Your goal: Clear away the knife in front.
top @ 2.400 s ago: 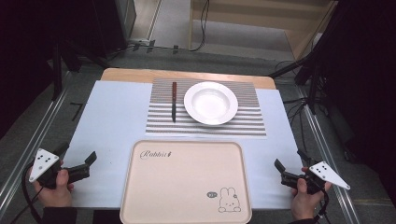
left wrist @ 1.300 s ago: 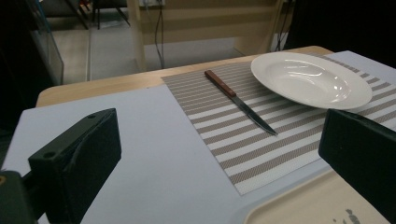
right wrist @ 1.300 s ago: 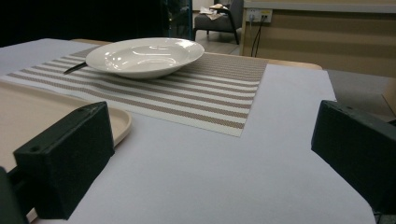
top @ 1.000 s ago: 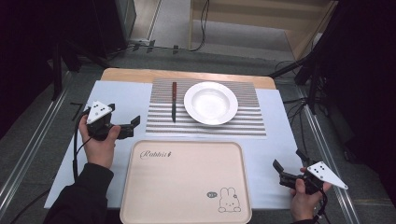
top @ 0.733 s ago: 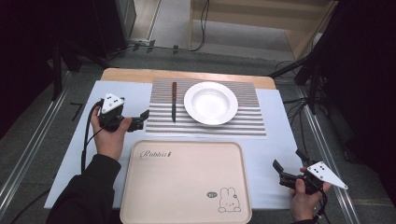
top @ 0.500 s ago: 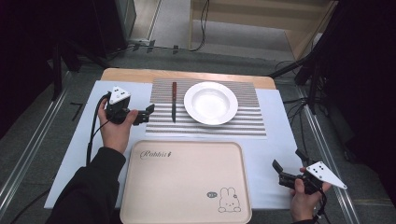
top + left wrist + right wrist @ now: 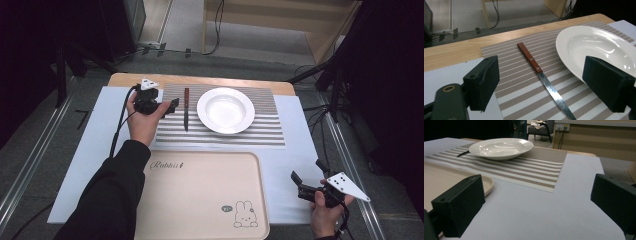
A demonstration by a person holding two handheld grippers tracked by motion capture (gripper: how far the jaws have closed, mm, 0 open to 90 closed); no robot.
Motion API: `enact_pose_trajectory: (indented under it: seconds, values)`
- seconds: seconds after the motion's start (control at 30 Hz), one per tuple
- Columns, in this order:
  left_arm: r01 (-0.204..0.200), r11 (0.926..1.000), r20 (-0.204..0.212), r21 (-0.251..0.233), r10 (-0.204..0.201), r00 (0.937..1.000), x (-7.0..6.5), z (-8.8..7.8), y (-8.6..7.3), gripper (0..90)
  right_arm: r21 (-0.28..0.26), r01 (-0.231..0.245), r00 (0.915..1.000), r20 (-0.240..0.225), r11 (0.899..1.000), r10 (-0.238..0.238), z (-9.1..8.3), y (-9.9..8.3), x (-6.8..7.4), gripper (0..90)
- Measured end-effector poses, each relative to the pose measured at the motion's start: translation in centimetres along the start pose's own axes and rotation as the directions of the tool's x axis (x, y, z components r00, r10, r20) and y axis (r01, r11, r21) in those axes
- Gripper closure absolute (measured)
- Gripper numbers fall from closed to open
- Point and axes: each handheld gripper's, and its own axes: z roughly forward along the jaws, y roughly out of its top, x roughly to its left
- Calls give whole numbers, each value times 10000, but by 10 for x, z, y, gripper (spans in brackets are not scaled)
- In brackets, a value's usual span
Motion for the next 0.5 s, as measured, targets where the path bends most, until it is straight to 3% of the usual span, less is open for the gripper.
enact_pose_trajectory:
  seconds: [0.23,0.3,0.37,0.5]
  values:
    - [399,9975,-46,582,-397,9992,-2,31,8,207,29,48,10000,-3,10000,-48,0,0,0,0]
    - [718,9947,154,731,-731,9972,-1,38,10,266,56,45,10000,-28,10000,-45,1,0,0,0]
    - [1173,9884,482,962,-1224,9913,2,45,11,310,95,72,10000,57,9999,-73,1,0,0,0]
    - [1181,9837,410,1358,-1247,9913,2,55,14,364,185,120,9999,74,9998,-121,2,0,1,0]
